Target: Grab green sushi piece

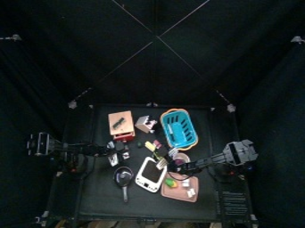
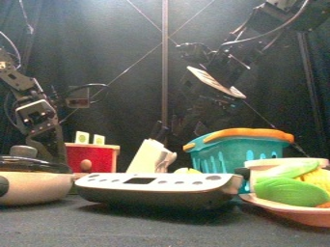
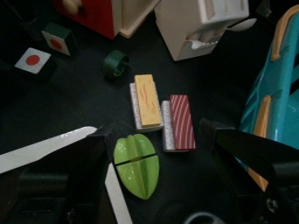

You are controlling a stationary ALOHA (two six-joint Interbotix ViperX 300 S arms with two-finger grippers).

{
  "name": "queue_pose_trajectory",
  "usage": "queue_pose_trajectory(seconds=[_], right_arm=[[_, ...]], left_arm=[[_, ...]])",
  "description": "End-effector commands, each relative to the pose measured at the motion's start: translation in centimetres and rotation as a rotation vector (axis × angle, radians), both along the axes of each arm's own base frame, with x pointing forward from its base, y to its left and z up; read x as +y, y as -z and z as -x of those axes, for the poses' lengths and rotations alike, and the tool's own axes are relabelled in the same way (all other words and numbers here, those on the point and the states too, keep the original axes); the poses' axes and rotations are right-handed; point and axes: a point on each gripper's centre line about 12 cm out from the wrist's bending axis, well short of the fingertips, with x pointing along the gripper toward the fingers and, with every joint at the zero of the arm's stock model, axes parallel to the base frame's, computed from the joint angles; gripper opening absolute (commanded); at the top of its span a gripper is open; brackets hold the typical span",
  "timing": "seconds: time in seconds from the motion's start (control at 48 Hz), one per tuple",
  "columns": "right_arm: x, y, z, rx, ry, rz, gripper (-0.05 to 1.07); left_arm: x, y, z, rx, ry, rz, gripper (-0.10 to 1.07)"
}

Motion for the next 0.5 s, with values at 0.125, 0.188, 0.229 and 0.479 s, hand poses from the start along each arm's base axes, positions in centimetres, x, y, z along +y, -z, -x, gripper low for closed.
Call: queue_pose_trajectory(seconds=[0.125, 0.188, 0.229, 0.479], right_arm=[[0.1, -1.2, -0.2, -0.036, -0.001, -0.004, 1.04], [0.0, -1.3, -0.2, -0.037, 0.000, -0.004, 1.04], [0.0, -1.2, -0.2, -0.035, 0.000, -0.004, 1.04], [0.0, -1.2, -0.1, -0.033, 0.004, -0.003, 1.04]], left_arm=[[0.3, 0.6, -1.0, 0.016, -0.020, 0.014, 0.99], [0.3, 0.8, -1.0, 0.025, -0.020, 0.016, 0.99], [0.3, 0.9, -1.0, 0.027, -0.020, 0.016, 0.99], [0.4, 0.6, -1.6, 0.008, -0.021, 0.011, 0.99]])
